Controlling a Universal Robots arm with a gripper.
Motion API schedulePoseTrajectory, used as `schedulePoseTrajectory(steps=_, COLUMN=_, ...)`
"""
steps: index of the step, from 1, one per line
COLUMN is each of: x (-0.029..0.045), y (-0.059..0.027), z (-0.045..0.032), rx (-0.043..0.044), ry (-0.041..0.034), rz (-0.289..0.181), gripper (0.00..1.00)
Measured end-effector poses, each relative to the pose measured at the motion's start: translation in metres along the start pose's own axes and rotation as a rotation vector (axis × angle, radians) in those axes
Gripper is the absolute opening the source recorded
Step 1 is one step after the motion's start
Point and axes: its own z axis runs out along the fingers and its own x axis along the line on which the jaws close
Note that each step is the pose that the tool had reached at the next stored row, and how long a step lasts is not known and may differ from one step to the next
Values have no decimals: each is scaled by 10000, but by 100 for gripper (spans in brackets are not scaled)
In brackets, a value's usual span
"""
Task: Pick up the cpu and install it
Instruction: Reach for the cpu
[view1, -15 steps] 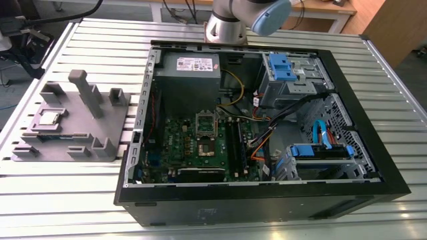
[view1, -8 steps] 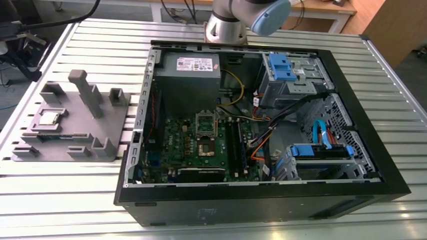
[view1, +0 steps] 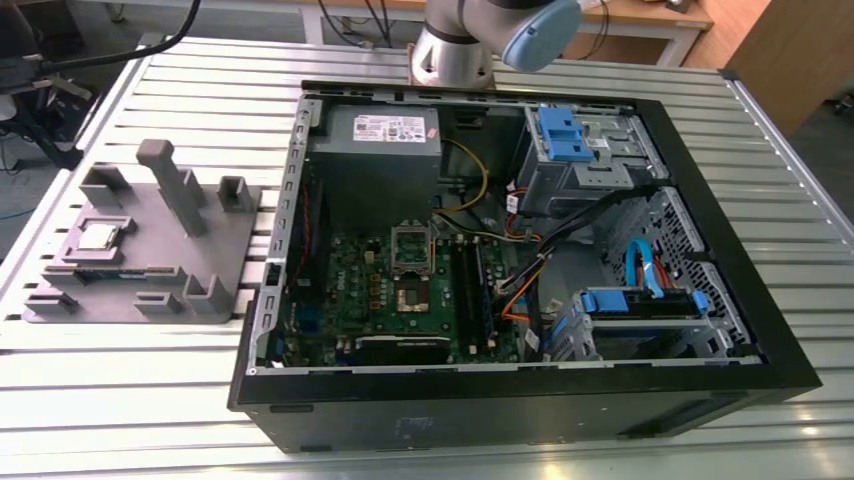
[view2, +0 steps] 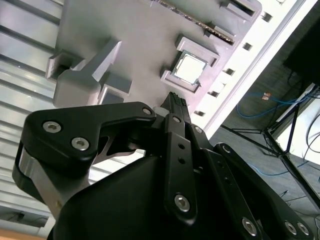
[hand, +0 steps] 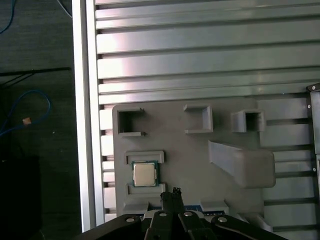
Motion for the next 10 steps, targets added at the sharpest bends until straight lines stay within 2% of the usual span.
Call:
schedulePoseTrajectory(steps=2, x=12, y=-1, z=15, rx=2, ry=-52, rz=-1, gripper=11)
schedulePoseTrajectory(steps=9, x=75, y=-9, z=72, rx=-17, ry=-396, rz=-18, gripper=11)
schedulePoseTrajectory(steps=10, x=92, y=-11, z=80, rx=-16, ry=-413, rz=-18, gripper=11)
